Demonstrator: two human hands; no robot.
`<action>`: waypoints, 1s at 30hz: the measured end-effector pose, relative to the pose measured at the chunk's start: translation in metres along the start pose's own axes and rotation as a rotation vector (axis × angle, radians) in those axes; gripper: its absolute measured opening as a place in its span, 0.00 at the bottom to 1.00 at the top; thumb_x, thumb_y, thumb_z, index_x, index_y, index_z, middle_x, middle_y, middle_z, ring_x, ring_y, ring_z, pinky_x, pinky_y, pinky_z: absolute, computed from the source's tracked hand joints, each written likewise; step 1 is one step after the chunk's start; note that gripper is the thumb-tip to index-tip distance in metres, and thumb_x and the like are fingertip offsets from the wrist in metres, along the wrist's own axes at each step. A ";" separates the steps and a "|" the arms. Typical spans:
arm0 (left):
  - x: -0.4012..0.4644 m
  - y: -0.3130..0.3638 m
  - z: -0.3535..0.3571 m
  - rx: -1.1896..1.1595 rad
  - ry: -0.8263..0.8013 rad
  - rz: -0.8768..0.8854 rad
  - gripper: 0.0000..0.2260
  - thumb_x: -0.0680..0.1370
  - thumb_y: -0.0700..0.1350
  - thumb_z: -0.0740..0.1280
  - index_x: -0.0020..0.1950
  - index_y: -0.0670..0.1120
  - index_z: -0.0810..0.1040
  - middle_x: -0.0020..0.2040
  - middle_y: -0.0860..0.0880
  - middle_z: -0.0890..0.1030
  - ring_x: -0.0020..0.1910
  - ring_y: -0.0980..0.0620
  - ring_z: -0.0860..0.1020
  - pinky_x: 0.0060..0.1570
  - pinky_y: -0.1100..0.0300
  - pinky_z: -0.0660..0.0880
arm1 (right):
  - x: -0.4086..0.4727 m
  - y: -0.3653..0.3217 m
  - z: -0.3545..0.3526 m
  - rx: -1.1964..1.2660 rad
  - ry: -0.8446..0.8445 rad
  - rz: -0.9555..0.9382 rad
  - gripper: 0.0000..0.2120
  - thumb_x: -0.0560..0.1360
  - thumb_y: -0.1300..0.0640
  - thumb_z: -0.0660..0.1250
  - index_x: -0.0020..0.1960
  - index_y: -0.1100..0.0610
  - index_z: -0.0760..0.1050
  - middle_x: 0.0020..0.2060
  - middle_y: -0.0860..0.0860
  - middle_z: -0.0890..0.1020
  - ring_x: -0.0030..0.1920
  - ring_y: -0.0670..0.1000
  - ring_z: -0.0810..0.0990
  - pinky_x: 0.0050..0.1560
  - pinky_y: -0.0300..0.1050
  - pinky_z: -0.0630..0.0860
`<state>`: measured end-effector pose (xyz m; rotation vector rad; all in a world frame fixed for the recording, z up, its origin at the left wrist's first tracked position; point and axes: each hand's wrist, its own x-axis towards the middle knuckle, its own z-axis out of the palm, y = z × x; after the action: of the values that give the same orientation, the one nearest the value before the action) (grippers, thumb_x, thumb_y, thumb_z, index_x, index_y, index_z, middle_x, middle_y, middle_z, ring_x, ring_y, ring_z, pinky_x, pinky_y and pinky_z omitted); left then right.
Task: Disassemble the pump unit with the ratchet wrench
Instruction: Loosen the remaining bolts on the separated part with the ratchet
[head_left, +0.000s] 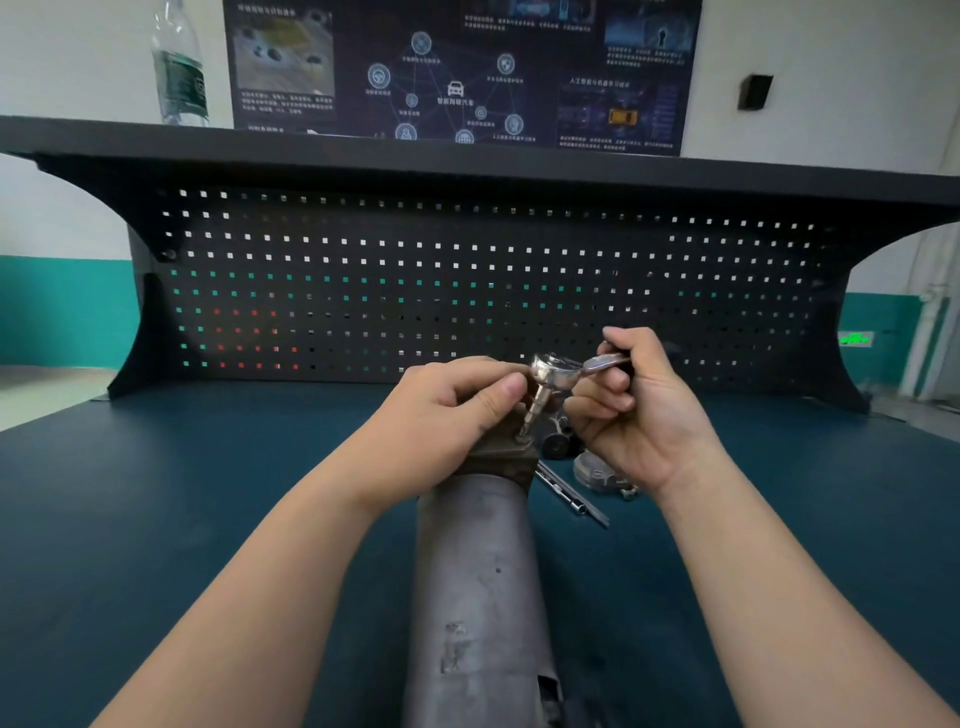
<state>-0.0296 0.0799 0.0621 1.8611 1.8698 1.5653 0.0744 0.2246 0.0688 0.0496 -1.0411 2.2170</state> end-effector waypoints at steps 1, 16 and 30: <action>0.000 0.000 0.000 -0.010 -0.007 -0.009 0.12 0.81 0.42 0.60 0.58 0.44 0.82 0.57 0.51 0.82 0.60 0.56 0.77 0.64 0.58 0.70 | 0.000 -0.002 0.002 -0.037 -0.027 -0.022 0.23 0.79 0.57 0.58 0.25 0.55 0.68 0.17 0.46 0.66 0.16 0.42 0.60 0.19 0.33 0.60; 0.001 -0.004 0.001 0.019 0.029 -0.047 0.18 0.68 0.41 0.58 0.50 0.45 0.84 0.54 0.51 0.82 0.60 0.52 0.77 0.64 0.48 0.69 | -0.026 0.011 0.012 -0.098 0.210 -0.428 0.14 0.78 0.61 0.62 0.34 0.58 0.67 0.22 0.50 0.68 0.20 0.44 0.62 0.22 0.36 0.58; 0.000 -0.006 -0.002 -0.034 0.002 0.019 0.09 0.77 0.43 0.66 0.52 0.42 0.84 0.54 0.46 0.81 0.58 0.51 0.79 0.64 0.47 0.71 | -0.023 0.019 0.010 0.000 0.176 -0.417 0.15 0.79 0.60 0.61 0.33 0.58 0.67 0.21 0.49 0.68 0.20 0.45 0.63 0.23 0.37 0.64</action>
<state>-0.0348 0.0804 0.0590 1.8697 1.8192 1.5949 0.0788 0.1964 0.0559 0.0642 -0.8458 1.8086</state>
